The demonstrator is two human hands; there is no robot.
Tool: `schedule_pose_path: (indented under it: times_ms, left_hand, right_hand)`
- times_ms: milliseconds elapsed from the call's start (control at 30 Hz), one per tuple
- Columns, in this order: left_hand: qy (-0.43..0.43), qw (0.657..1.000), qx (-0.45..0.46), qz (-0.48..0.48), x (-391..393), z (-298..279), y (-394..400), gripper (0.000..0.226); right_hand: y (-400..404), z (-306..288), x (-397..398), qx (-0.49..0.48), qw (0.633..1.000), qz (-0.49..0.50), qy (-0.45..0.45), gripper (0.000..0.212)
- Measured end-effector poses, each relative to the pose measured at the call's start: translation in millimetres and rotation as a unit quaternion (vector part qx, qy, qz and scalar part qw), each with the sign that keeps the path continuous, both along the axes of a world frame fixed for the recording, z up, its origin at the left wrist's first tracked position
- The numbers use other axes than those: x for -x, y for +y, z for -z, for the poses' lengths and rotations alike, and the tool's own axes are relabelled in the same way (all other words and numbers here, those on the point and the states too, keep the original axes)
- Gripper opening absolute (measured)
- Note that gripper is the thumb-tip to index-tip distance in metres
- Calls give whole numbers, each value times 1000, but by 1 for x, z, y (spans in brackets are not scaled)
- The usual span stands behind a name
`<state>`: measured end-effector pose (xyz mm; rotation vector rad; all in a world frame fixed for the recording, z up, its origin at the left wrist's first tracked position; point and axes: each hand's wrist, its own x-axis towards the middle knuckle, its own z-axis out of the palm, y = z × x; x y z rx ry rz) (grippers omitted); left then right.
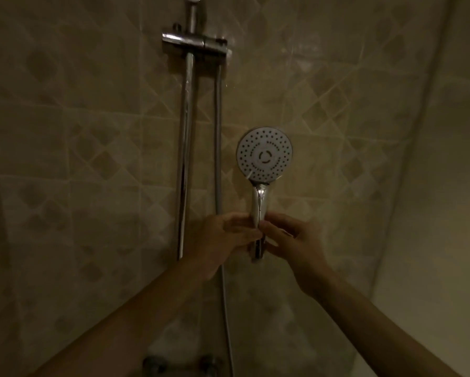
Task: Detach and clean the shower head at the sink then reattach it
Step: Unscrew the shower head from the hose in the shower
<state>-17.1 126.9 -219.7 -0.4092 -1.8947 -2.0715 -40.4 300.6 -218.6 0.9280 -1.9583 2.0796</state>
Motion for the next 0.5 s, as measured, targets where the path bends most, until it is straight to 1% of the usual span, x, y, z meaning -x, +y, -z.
schedule_pose_path:
  times_ms: [167, 233, 300, 400, 500]
  left_hand:
    - [-41, 998, -42, 16, -5, 48, 3, 36]
    - [-64, 996, -58, 32, -7, 67, 2, 36]
    - [-86, 993, -61, 61, -9, 84, 1, 37]
    - [-128, 984, -61, 105, -12, 107, 1, 40]
    - [-156, 976, -47, 141, -15, 131, 7, 31]
  right_hand:
    - [-1, 40, -17, -13, 996, 49, -77, 26]
    - [-3, 54, -26, -5, 991, 68, -114, 27]
    - [-3, 70, -35, 9, 985, 89, -146, 23]
    - [0, 92, -50, 4, 977, 125, -174, 21]
    - [6, 115, -64, 17, 970, 144, -193, 24]
